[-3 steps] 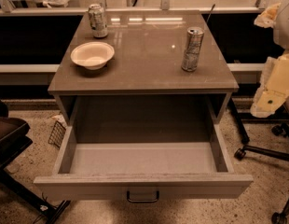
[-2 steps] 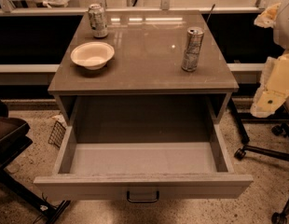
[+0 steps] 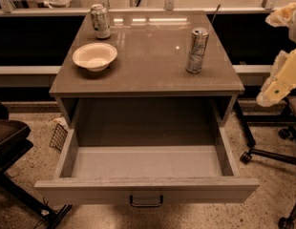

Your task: Place redbull can into top drawer

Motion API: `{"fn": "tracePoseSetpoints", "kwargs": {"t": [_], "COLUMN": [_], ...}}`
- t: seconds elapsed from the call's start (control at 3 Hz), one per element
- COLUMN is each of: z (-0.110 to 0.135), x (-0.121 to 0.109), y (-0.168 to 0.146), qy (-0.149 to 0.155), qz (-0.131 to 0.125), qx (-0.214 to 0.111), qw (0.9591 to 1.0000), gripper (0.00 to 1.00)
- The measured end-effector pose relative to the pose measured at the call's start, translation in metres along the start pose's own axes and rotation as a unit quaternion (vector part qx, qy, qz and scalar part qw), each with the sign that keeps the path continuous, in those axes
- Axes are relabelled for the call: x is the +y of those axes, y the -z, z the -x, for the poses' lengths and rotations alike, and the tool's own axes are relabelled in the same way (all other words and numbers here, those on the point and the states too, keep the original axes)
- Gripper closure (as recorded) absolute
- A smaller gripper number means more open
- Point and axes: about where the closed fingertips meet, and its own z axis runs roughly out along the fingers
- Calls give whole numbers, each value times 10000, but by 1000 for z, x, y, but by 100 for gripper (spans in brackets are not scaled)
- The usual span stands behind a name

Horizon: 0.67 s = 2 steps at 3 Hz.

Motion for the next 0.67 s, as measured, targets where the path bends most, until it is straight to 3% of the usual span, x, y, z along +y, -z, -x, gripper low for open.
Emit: {"fn": "tracePoseSetpoints", "kwargs": {"t": [0.33,0.67], "z": [-10,-11], "x": [-34,-59], "y": [-19,-39], "qy": [-278,-569], "qz": [-108,-259], "qx": [-909,-1871], "qw": [9954,9803], "gripper": [0,0]}}
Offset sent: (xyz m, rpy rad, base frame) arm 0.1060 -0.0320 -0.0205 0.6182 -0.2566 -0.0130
